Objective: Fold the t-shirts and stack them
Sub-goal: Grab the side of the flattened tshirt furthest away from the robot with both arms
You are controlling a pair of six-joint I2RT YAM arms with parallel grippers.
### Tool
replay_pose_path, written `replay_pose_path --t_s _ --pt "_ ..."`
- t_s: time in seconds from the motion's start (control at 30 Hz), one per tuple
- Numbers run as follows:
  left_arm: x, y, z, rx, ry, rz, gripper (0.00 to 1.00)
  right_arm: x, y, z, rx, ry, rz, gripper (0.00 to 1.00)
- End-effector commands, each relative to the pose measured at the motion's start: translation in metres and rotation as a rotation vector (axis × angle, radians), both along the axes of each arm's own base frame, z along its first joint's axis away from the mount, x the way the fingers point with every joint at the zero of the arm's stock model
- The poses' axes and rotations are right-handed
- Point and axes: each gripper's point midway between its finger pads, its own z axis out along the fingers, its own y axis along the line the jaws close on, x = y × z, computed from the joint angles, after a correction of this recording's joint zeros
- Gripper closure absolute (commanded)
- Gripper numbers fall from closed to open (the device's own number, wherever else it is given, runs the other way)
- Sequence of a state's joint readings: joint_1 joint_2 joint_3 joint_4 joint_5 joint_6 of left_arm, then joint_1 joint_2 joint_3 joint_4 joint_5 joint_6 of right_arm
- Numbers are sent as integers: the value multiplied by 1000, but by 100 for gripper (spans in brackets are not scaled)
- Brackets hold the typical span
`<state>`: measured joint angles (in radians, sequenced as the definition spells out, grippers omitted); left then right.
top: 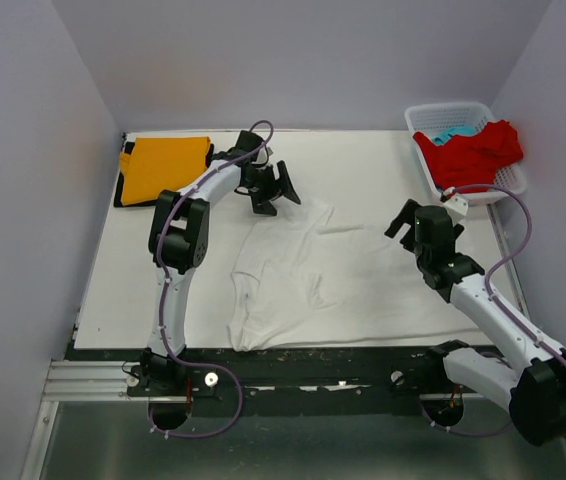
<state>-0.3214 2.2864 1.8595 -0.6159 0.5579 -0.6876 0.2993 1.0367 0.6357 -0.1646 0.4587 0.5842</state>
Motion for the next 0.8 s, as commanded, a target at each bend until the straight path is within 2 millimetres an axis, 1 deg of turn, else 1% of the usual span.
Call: replay_pose_path --t_s 0.0,0.03,0.1,0.13,0.17,0.3,0.33,0.4,0.43,0.5,0.57,0.67,0.77 --pt "-2 -11 4 0 -6 -41 30 -4 -13 14 -45 -30 -34 0" --pt "-1 -11 4 6 -5 -40 32 -5 -14 15 -50 -33 -37 0" --pt "-1 -12 4 16 -1 -44 46 -7 -16 16 -59 -37 -43 0" --pt "-2 -12 4 20 -2 -47 48 -8 -18 16 -66 -37 -45 0" --pt "-2 -12 4 22 -3 -48 57 -8 -19 17 -70 -38 -51 0" --pt "-3 -14 4 34 -18 -64 82 -10 -23 18 -86 -38 -59 0" --pt "-3 -14 4 36 -22 -70 83 -11 -24 18 -90 -37 -62 0" --pt "-4 -14 4 42 -23 -79 91 -11 -26 18 -98 -36 -76 0" --pt "-5 -14 3 49 -19 -83 92 -12 -27 17 -101 -32 -80 0" --pt "-5 -14 2 76 -20 -88 100 -13 -30 16 -108 -26 -92 0" --pt "-6 -12 2 100 -26 -89 100 -13 -32 15 -118 -24 -103 0" --pt "-6 -3 0 151 -52 -73 100 -13 -36 13 -129 -16 -129 0" --pt "-12 1 6 155 -94 -89 100 -17 -43 3 -122 28 -199 0"
